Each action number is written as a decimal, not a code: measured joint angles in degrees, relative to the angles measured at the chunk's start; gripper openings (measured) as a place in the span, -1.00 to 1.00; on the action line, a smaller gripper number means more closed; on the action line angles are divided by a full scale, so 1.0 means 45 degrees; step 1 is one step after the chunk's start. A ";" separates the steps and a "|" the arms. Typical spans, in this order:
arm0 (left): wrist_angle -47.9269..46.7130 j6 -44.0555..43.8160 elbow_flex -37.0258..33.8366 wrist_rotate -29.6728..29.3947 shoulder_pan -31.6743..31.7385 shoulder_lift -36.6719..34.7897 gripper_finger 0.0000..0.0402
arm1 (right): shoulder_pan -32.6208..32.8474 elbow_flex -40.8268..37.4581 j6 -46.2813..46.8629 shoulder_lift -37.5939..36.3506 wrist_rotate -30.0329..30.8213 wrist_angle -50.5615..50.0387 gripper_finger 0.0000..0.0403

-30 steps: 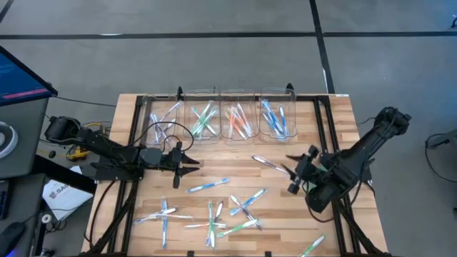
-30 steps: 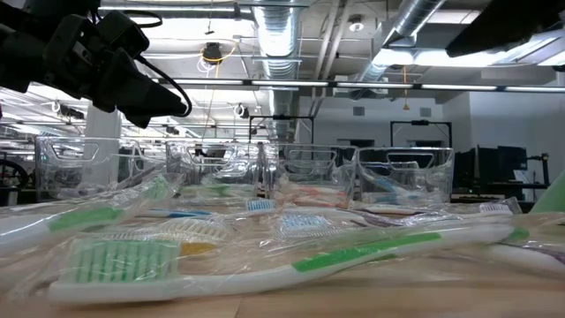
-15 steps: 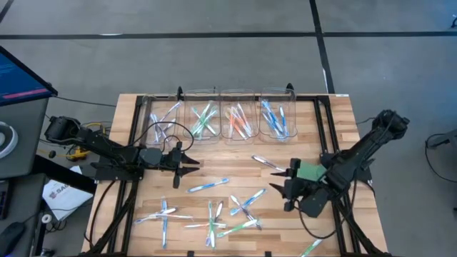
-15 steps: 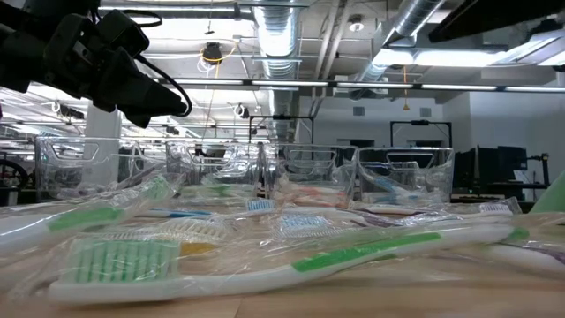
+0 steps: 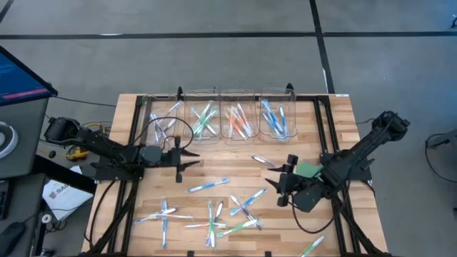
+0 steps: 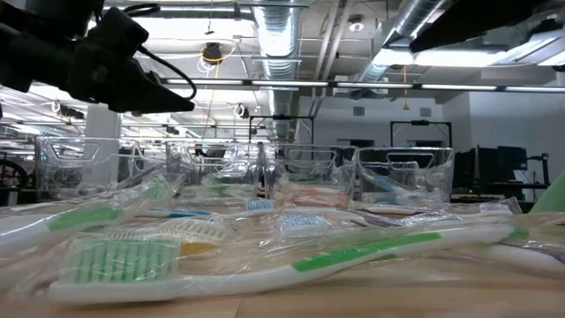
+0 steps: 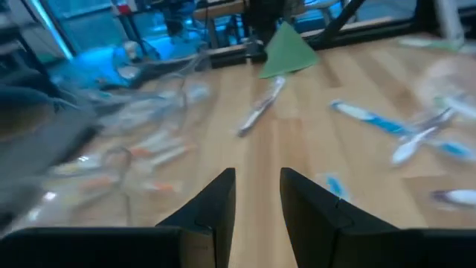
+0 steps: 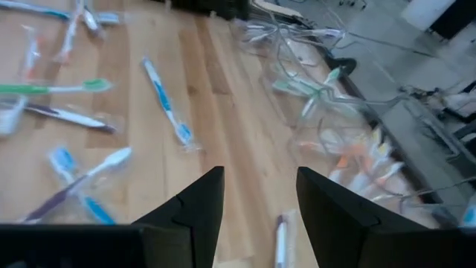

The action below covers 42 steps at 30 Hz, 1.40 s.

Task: Pick & Place Toothbrushes
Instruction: Put the blue toothbrush into the right transparent bin

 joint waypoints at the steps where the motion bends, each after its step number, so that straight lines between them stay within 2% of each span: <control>1: -0.0003 0.0066 0.0000 -0.0007 0.0047 0.0000 -0.51 | 0.0089 0.0000 0.0127 0.0000 -0.0129 -0.0002 -0.19; 11: 0.0191 0.0232 0.0000 0.0004 0.0414 0.0000 -0.51 | 0.1153 0.0005 0.0320 0.0000 -0.0624 0.0458 -0.19; 12: 0.0295 -0.0410 0.0000 0.0088 0.0367 0.0000 -0.51 | 0.1235 0.0005 0.0320 0.0000 -0.0624 0.0471 -0.19; 16: 0.0306 -0.5572 0.0005 0.0309 0.0245 0.0000 -0.51 | 0.1433 0.0005 0.0311 0.0000 -0.0629 0.0467 -0.19; 18: 0.0491 -0.6639 0.0005 0.0212 0.0292 0.0005 -0.51 | 0.1417 0.0008 0.0244 0.0000 -0.0629 0.0457 -0.19; 25: 0.0676 -0.5294 0.0010 0.0131 0.0416 0.0000 -0.51 | 0.1275 0.0010 0.0208 0.0000 -0.0629 0.0271 -0.19; 29: 0.0434 -0.4055 0.0010 0.2501 -0.0083 0.0021 -0.51 | 0.1202 0.0010 0.0208 0.0000 -0.0624 0.0257 -0.19; 31: 0.0418 -0.3789 0.0010 0.2791 -0.0692 0.0199 -0.51 | 0.1192 0.0010 0.0208 0.0000 -0.0624 0.0257 -0.19; 33: 0.0475 -0.3771 0.0005 0.2428 -0.1385 0.0476 -0.51 | 0.1188 0.0010 0.0204 0.0001 -0.0624 0.0257 -0.19; 36: 0.0500 -0.3988 0.0006 0.1129 -0.2434 0.1273 -0.51 | 0.1071 0.0010 0.0217 0.0002 -0.0624 0.0265 -0.19; 42: 0.0696 -0.4346 0.0272 -0.1249 -0.3803 0.3593 -0.51 | 0.0804 0.0010 0.0302 0.0005 -0.0629 0.0294 -0.19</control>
